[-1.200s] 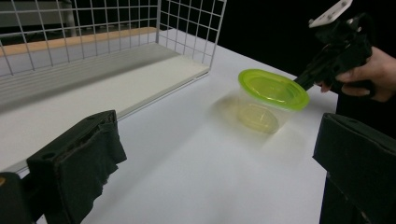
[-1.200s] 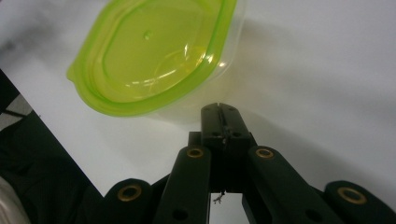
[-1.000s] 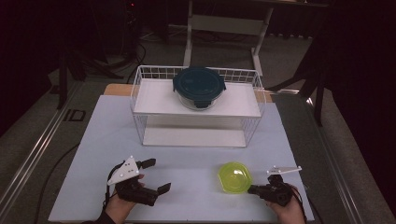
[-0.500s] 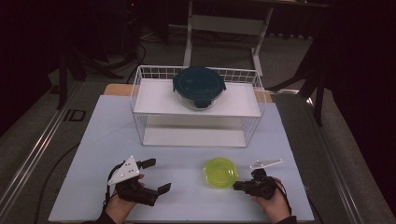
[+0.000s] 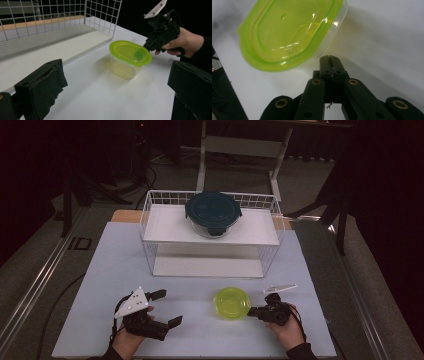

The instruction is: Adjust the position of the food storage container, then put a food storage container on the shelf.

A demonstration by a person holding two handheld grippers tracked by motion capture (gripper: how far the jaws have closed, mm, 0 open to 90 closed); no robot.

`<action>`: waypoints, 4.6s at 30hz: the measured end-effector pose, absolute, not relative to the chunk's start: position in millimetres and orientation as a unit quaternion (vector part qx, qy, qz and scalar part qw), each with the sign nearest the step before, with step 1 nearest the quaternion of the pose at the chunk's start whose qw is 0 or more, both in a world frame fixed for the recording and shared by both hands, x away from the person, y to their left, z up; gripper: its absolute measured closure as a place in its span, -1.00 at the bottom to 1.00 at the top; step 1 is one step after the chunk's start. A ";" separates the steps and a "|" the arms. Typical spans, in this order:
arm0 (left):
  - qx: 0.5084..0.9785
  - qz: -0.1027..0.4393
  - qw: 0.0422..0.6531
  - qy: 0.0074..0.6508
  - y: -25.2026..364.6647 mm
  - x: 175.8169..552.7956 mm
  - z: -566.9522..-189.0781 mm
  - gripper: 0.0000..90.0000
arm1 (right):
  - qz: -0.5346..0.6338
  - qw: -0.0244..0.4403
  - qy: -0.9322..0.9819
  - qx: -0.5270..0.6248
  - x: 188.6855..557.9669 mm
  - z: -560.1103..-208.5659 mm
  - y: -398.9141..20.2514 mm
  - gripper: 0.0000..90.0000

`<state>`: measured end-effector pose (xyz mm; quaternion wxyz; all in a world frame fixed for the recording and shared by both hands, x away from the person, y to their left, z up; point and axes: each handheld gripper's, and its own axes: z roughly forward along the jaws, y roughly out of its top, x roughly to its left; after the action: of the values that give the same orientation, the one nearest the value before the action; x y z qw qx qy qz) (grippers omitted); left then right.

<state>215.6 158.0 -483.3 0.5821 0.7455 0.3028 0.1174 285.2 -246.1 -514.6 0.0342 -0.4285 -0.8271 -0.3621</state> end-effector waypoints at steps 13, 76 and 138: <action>0.745 0.117 0.583 0.302 158.9 215.0 -482.8 -0.99 | -0.363 0.045 -0.835 -0.410 292.9 -513.7 -219.6 1.00; 0.774 0.066 0.557 0.295 150.0 235.9 -457.1 -0.99 | -0.478 -0.053 -0.796 -0.366 253.8 -445.9 -212.1 -0.58; 0.729 -0.169 0.410 0.522 125.4 294.1 -501.3 0.70 | -0.410 0.148 -0.720 -0.541 292.2 -492.6 -170.5 0.71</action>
<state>294.1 125.4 -501.3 0.4098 0.7288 0.5221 -0.1686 292.2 -170.5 -492.6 0.1482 -0.5406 -0.7196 -0.4098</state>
